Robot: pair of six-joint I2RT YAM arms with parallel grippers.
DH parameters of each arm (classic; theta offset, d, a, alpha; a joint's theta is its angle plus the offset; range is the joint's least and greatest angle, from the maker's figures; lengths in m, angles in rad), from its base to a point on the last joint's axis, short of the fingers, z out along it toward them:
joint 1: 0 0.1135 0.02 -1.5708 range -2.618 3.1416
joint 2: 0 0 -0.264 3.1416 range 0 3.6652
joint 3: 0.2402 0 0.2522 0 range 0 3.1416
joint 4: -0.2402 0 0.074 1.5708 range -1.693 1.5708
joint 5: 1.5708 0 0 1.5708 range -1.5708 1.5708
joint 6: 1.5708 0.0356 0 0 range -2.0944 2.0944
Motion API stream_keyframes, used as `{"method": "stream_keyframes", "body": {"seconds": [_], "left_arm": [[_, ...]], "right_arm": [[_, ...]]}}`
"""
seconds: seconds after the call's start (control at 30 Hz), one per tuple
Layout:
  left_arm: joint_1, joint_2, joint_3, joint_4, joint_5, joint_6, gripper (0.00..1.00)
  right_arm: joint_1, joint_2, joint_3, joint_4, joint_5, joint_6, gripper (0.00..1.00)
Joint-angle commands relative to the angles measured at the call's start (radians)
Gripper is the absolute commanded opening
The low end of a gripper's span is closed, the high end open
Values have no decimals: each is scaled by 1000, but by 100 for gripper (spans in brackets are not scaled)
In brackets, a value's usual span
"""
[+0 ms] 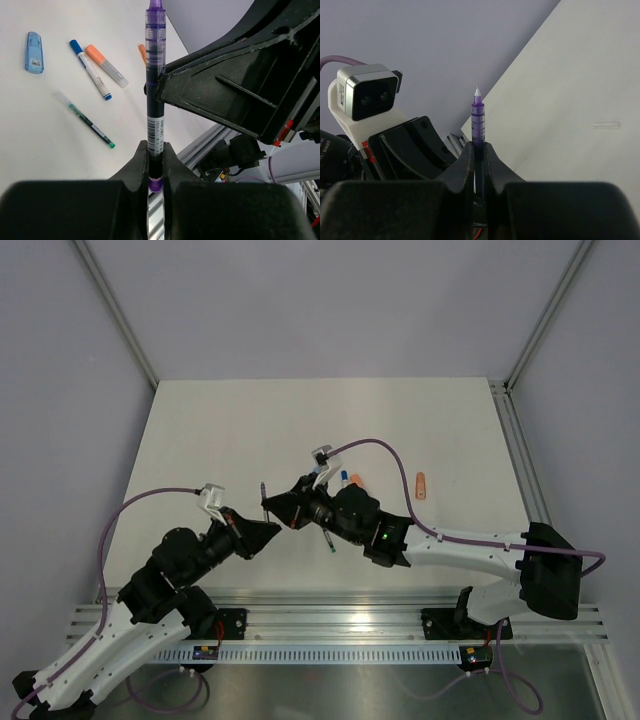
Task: Insert the pens into the pen caps
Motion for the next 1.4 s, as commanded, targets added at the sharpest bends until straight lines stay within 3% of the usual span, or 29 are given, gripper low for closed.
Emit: {"method": "stream_keyframes", "body": {"seconds": [0.0, 0.03, 0.07, 0.17, 0.23, 0.37, 0.47, 0.5, 0.73, 0.87, 0.9, 0.93, 1.07, 1.2, 1.37], "left_arm": [[3, 12, 32, 1, -45, 38, 0], [2, 6, 38, -13, -63, 42, 0], [3, 0, 52, -44, -74, 56, 0], [2, -39, 98, -143, -158, 79, 0], [3, -78, 113, -199, -204, 78, 0], [3, -117, 211, -346, -284, 99, 0], [3, -154, 297, -435, -353, 148, 0], [3, -163, 319, -444, -362, 162, 0], [3, -236, 287, -432, -352, 219, 0], [3, -267, 275, -418, -343, 229, 0], [5, -272, 275, -415, -332, 231, 0], [3, -273, 273, -412, -329, 233, 0], [3, -307, 270, -405, -310, 240, 0], [9, -321, 267, -401, -289, 245, 0], [14, -356, 262, -398, -280, 246, 0]], "right_arm": [[13, 11, 56, -55, -36, -10, 20], [12, 11, 110, -99, -41, -20, 30], [12, 8, 128, -176, -48, -39, 45], [10, -24, 162, -242, -41, -59, 57], [7, -49, 182, -276, -42, -57, 57], [4, -67, 190, -350, -16, -50, 48], [-8, -49, 176, -374, 24, -16, 34], [-20, -6, 184, -395, 24, -1, 25], [-99, 304, 421, -633, 7, 70, 4], [-115, 465, 530, -692, 36, 107, 1], [-119, 488, 565, -699, 41, 114, 2], [-120, 509, 584, -718, 54, 136, 13], [-123, 643, 684, -787, 65, 177, 40], [-122, 723, 771, -831, 59, 211, 50], [-126, 810, 851, -896, 88, 246, 52]]}}
